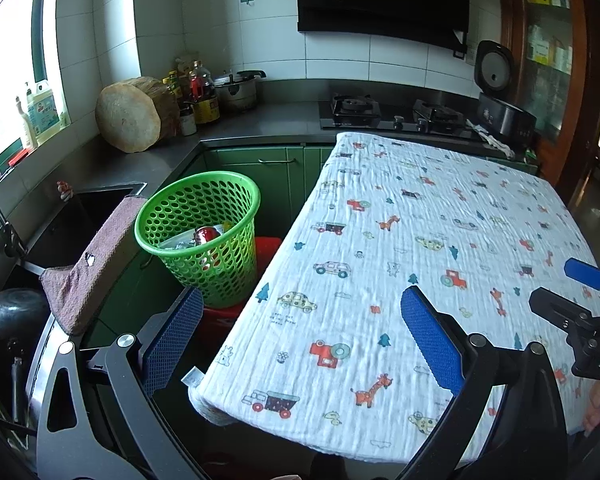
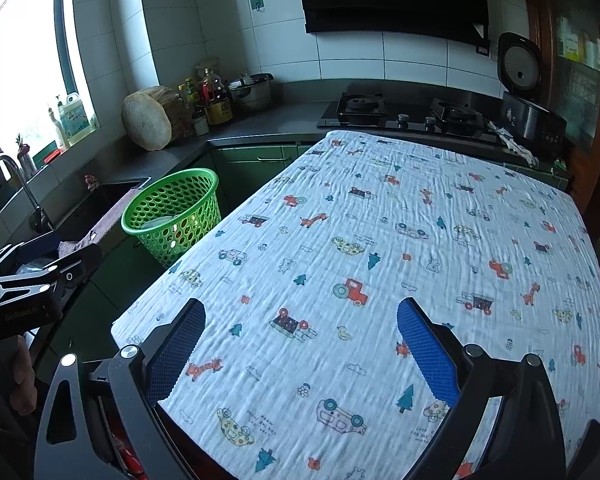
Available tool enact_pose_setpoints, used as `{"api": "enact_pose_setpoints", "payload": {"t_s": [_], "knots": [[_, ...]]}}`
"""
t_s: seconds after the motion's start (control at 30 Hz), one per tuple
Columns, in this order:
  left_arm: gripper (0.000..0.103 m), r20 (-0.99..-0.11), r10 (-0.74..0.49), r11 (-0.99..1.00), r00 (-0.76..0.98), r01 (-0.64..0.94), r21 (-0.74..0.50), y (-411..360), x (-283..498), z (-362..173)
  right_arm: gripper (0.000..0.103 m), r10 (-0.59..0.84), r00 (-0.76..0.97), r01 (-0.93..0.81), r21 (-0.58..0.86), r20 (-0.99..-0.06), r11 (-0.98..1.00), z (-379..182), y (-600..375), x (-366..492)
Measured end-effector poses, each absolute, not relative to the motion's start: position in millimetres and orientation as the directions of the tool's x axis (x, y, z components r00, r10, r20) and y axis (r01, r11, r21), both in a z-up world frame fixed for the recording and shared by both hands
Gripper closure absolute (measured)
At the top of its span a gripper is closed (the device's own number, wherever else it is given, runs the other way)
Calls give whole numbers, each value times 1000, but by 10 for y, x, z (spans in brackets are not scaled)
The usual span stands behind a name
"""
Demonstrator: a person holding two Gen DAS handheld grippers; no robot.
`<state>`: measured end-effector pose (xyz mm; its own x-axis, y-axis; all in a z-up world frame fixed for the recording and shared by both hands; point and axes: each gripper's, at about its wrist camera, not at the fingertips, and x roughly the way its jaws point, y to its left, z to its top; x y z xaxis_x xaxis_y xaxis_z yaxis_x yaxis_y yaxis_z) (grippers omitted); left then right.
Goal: Collect trash
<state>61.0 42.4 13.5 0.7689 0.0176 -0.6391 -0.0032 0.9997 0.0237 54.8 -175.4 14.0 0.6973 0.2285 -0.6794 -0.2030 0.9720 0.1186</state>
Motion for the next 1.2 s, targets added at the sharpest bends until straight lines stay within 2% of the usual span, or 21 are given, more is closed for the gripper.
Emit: {"api": "enact_pose_setpoints", "payload": {"t_s": [1.2], "knots": [[5,-623,-18,999,782,45,27,286,574,179,9,213,705,-188,111,-677,976,128,-1807,522]]}}
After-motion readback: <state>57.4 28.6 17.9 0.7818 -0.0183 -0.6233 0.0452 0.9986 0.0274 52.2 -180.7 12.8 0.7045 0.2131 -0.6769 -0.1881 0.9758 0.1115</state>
